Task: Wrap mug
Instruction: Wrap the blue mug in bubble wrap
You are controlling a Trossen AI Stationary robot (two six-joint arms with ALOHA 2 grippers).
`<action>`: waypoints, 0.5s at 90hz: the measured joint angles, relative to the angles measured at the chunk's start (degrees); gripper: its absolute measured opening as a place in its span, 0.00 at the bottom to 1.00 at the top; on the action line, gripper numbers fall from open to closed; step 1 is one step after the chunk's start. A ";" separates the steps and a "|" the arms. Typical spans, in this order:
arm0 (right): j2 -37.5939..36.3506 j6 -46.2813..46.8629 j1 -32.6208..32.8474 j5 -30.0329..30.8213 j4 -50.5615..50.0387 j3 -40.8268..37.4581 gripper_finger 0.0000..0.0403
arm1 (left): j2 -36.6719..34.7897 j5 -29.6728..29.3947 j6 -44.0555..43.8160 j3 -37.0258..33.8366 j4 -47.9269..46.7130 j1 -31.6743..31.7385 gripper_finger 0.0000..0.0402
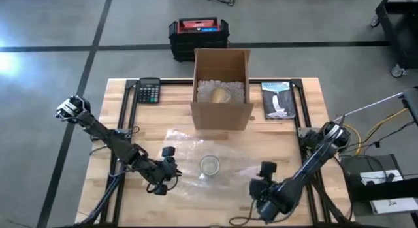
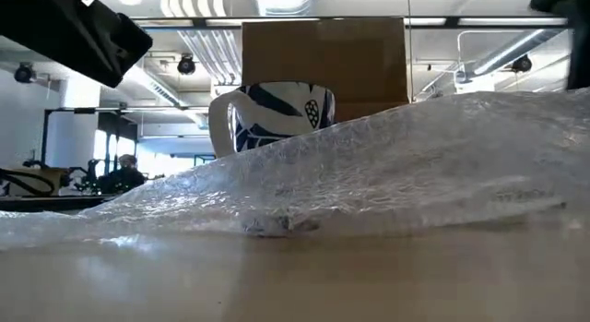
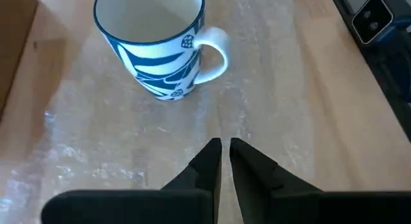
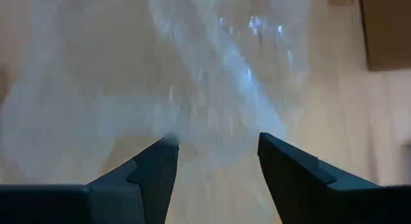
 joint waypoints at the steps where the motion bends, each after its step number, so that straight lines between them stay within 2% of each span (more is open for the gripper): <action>1: 0.13 -0.51 -0.18 0.09 0.95 -0.42 0.49 | 0.00 -0.01 0.00 0.00 0.02 0.00 0.05; 8: 0.79 -0.02 -1.18 4.14 2.97 -2.29 0.48 | 0.00 -0.11 0.73 0.00 0.26 0.09 0.05; 14: 0.71 1.42 -1.86 8.85 2.42 -2.69 0.42 | 0.00 -1.31 1.48 -0.01 0.51 0.08 0.05; 19: 0.31 0.88 -2.40 11.59 2.55 -2.57 0.31 | 0.00 -2.74 2.03 -0.01 1.03 0.09 0.05; 27: -0.98 -3.35 -2.96 12.07 0.46 -1.12 0.09 | -0.02 -3.28 2.40 -0.03 0.87 0.15 0.05; 30: -1.78 -4.45 -3.02 12.06 0.44 -0.34 0.05 | -0.04 -3.34 2.44 -0.02 0.91 0.17 0.05; 35: -2.94 -5.52 -3.44 13.04 0.46 1.05 0.04 | -0.06 -4.19 2.97 -0.01 0.87 0.24 0.05; 45: -4.21 -10.55 -4.37 18.94 3.03 3.34 0.05 | -0.07 -7.36 4.08 -0.03 0.91 0.26 0.05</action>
